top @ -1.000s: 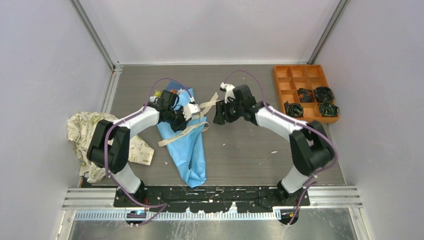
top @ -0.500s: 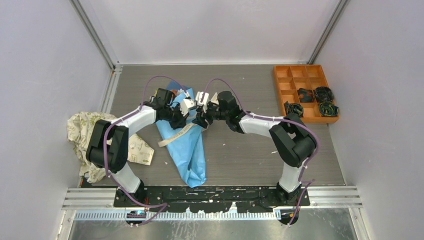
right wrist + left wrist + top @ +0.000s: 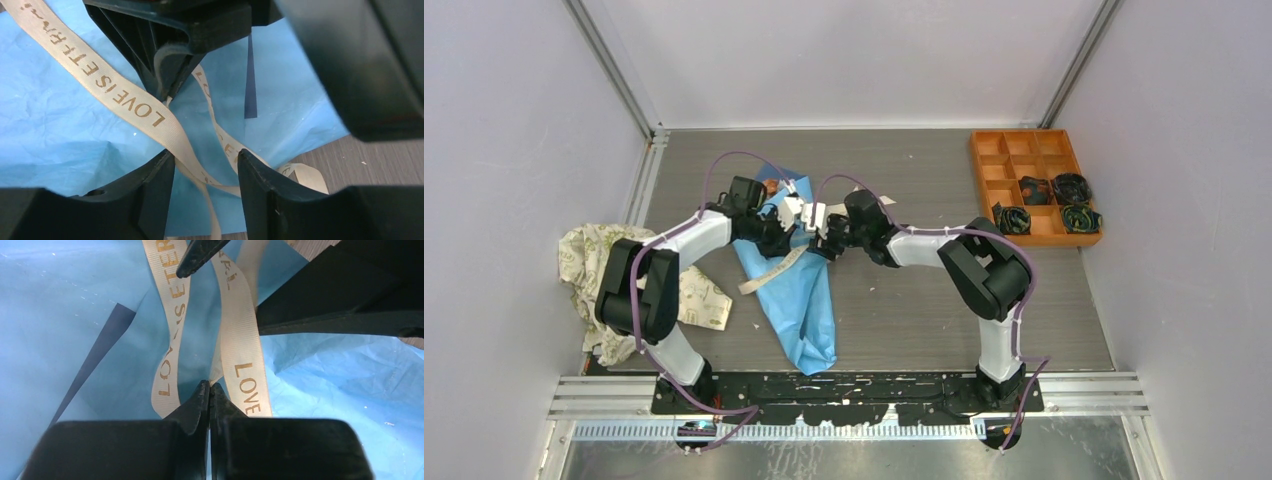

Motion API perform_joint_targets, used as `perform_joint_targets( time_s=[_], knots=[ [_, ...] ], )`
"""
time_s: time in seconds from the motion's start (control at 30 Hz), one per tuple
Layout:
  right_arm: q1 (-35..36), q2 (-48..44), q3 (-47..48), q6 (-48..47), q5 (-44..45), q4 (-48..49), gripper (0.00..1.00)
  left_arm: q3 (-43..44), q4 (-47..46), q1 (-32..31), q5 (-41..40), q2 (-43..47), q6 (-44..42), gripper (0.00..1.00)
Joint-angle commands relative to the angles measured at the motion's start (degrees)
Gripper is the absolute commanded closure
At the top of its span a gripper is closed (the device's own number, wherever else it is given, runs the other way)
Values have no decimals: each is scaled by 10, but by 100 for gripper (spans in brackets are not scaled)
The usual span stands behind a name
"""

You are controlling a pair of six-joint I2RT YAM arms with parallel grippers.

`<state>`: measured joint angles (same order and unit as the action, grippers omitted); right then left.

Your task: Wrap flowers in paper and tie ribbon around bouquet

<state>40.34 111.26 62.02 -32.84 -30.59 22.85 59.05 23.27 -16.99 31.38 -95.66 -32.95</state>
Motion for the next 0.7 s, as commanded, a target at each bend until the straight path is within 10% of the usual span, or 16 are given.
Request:
perform_joint_targets(
  time_s=[0.0,0.33,0.67],
  knots=[
    [12,13,8,-41,22,-22,46,21,-3,4,59,20,8,100],
    [16,-3,-24,-43,18,-50,46,40,22,23,89,22,20,100],
    [12,-28,8,84,-44,-74,84,35,93,23,122,54,-61,89]
  ],
)
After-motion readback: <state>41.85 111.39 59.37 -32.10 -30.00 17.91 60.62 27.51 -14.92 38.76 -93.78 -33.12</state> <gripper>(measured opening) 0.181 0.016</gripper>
